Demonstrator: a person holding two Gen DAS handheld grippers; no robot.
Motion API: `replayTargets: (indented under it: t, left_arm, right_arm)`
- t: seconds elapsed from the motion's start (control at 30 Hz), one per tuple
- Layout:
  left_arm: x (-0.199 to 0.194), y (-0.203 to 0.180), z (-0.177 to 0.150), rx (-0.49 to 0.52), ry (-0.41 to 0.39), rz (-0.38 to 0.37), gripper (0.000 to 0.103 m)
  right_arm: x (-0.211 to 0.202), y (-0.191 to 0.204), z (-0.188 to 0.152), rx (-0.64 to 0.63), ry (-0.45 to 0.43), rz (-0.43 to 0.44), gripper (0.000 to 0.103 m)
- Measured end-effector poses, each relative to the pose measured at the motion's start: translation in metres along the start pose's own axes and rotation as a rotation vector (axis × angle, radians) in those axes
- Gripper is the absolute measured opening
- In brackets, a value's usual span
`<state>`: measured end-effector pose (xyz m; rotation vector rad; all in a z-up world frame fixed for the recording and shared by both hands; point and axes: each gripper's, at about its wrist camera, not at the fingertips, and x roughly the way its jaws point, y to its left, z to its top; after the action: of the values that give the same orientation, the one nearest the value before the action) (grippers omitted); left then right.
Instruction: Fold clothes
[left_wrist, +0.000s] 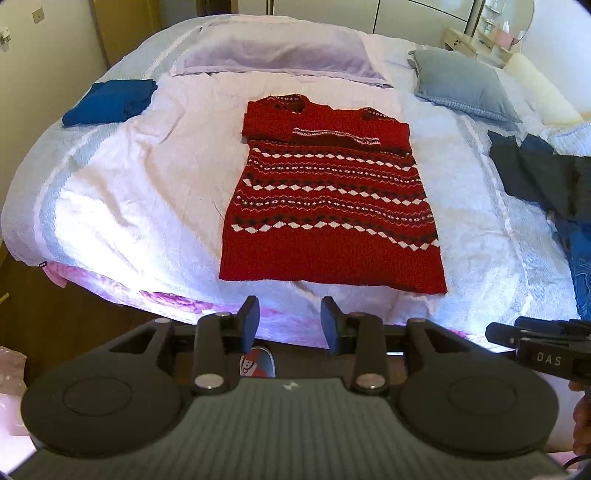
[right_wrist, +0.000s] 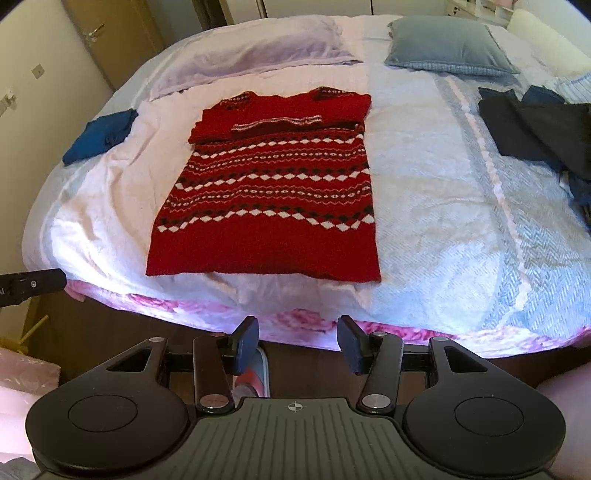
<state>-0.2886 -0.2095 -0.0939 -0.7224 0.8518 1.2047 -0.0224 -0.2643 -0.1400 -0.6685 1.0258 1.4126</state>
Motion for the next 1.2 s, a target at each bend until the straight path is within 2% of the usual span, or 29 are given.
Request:
replayTargets:
  t: [0.4, 0.77, 1.03, 1.2]
  left_arm:
    - [-0.004, -0.012, -0.006, 0.021, -0.007, -0.001, 0.033]
    - [0.003, 0.007, -0.007, -0.006, 0.004, 0.033, 0.034]
    - [0.035, 0.044, 0.018, -0.048, 0.017, 0.020, 0.036]
    - [0.080, 0.073, 0.042, -0.061, 0.043, -0.007, 0.037]
  right_arm:
    - [-0.009, -0.016, -0.009, 0.042, 0.006, -0.010, 0.051]
    - [-0.007, -0.023, -0.012, 0.091, -0.021, 0.025, 0.051]
    - [0.003, -0.050, -0.006, 0.182, -0.091, 0.055, 0.051]
    - [0.027, -0.070, 0.009, 0.251, -0.093, 0.068, 0.051]
